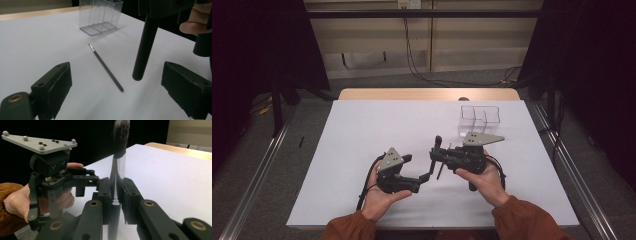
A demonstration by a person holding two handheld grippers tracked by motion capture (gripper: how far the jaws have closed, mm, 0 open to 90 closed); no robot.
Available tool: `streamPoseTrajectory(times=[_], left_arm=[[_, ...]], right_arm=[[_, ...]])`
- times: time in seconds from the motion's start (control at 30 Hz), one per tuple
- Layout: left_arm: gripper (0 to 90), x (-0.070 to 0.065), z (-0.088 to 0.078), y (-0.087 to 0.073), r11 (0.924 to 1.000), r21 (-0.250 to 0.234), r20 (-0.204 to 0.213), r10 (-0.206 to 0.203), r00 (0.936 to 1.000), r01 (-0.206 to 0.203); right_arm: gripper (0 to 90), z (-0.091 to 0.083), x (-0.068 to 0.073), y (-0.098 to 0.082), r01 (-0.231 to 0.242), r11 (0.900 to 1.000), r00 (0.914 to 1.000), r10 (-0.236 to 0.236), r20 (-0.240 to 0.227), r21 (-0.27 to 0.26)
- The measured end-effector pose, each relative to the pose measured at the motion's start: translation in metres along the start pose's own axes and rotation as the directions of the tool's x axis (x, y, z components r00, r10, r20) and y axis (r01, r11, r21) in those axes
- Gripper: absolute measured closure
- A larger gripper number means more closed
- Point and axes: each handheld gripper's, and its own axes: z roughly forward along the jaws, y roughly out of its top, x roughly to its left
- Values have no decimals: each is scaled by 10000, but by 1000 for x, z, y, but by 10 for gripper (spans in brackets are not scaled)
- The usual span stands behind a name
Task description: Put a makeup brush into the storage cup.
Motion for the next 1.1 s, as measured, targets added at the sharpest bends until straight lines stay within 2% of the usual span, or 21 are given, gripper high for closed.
streamPoseTrajectory(times=[0.07,0.13,0.2,0.27,0.33,0.37,0.47,0.53,0.77,0.83,1.1], left_arm=[[70,0,-1,0,10000,63,27,-7,10000,7],[64,1,-3,1,10000,-71,123,-29,9999,30],[53,3,-6,3,9998,-190,-57,73,10000,-74],[45,5,-9,3,9997,-256,-135,-9,9999,5],[29,7,-13,3,9996,-292,-50,60,10000,-61],[30,8,-15,2,9996,-260,-132,80,9999,-84],[30,10,-20,1,9995,-312,-287,9,9996,-18],[29,12,-24,-1,9991,-418,-236,-76,9997,67],[33,20,-38,-1,9981,-599,-625,-191,9979,154],[34,21,-42,-1,9969,-762,-621,-233,9978,185],[29,29,-58,-9,9975,-690,-1037,-228,9944,157]], right_arm=[[796,-1,-1,0,16,10000,10000,-16,15,-18],[796,-3,-1,0,68,10000,10000,-68,55,-16],[796,-4,-1,0,93,10000,9999,-93,79,-36],[796,-5,-1,0,110,9999,9999,-110,100,-38],[796,-7,-2,0,131,9999,9998,-130,139,-66],[796,-8,-2,-1,131,9999,9998,-130,158,-58],[796,-11,-3,-1,126,9999,9997,-123,202,-102],[796,-14,-4,-2,120,9999,9996,-117,243,-123],[796,-19,-7,-3,87,9998,9993,-80,359,-193],[796,-19,-8,-4,38,9998,9993,-30,364,-196],[795,-24,-10,-6,84,9997,9980,-69,628,-223]])
